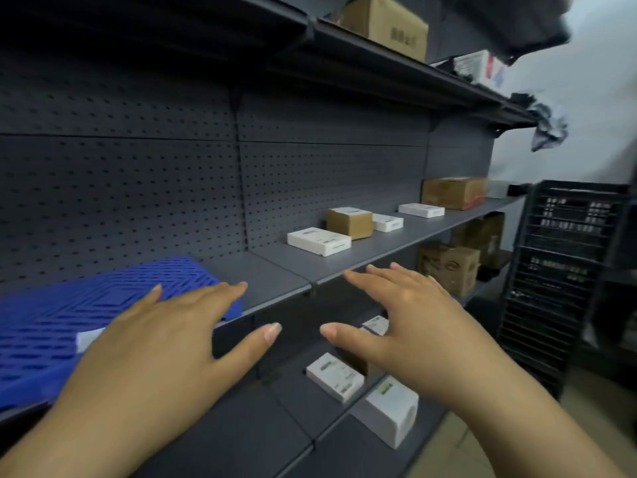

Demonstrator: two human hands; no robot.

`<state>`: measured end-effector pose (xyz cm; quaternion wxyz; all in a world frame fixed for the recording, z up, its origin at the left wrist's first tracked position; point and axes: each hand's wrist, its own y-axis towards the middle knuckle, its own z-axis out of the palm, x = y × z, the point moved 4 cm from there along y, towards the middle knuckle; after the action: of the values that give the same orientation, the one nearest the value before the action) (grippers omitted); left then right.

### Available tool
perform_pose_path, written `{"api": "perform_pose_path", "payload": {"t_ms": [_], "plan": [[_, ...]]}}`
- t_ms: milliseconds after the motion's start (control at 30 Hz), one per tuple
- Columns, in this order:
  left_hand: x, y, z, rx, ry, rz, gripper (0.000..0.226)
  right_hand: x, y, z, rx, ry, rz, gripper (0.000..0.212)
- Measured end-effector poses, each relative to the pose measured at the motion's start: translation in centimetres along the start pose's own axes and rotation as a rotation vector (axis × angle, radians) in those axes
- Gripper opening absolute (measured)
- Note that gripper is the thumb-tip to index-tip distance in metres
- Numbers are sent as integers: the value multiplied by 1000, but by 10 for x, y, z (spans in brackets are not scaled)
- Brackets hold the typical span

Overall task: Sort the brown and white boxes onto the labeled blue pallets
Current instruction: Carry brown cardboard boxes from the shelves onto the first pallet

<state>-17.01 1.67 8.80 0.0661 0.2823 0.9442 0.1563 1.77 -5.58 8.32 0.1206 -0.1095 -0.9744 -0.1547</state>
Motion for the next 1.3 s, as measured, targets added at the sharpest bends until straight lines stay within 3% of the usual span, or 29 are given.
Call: {"api": "perform_pose_path", "payload": {"t_ms": [367, 667, 967, 1300], "plan": [[-153, 85, 36, 43, -22, 227, 104, -165, 0, -35, -75, -4, 254, 82], [-229, 203, 93, 37, -89, 295, 105, -284, 69, -42, -137, -66, 365, 83], [-250, 351, 140, -91, -99, 205, 99, -358, 222, -35, -142, -43, 231, 83], [-200, 418, 169, -115, 29, -86, 97, -340, 380, 22, -58, 115, -69, 79]]}}
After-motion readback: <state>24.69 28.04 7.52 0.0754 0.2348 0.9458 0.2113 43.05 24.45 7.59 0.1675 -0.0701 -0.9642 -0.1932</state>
